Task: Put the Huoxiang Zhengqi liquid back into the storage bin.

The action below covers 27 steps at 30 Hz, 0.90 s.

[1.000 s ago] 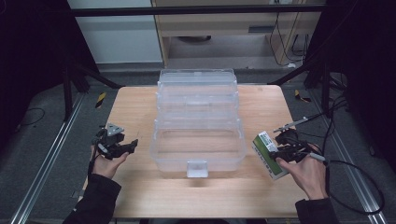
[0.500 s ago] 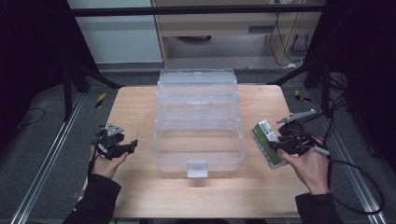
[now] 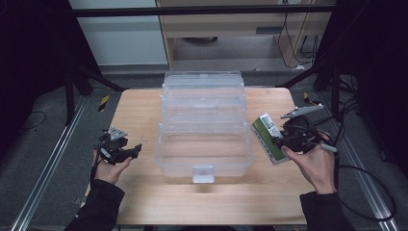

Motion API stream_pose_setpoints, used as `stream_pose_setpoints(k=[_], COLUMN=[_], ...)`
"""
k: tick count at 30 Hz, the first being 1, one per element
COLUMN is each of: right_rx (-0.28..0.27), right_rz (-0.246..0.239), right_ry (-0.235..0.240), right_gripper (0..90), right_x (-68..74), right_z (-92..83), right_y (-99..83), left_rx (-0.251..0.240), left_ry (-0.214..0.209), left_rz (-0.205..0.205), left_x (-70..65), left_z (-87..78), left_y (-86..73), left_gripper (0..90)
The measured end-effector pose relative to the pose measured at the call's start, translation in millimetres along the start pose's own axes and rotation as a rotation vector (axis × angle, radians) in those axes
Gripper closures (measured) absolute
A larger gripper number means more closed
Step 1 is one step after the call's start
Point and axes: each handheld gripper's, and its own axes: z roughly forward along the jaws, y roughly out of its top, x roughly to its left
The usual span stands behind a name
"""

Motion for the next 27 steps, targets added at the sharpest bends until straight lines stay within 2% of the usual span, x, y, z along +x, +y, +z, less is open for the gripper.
stream_pose_setpoints(k=[6,14,21,27], right_rx=[-0.030,-0.057,-0.071,-0.078], right_rz=[-0.038,-0.102,-0.124,-0.180], right_ry=[0.012,0.054,0.124,0.163], right_gripper=[64.6,64.5,65.0,65.0], right_x=[5.3,13.5,17.6,23.3], right_z=[-6.6,-3.7,0.8,5.1], right_y=[11.8,25.2,36.1,44.7], left_rx=[0.000,0.001,0.002,0.002], left_ry=[0.000,0.000,0.002,0.002], left_rz=[0.000,-0.002,-0.005,-0.005], left_x=[0.3,0.9,2.0,2.1], left_z=[0.1,0.4,0.8,0.9], left_y=[-0.1,-0.4,-0.9,-0.9], left_gripper=[39.3,39.3,39.3,39.3])
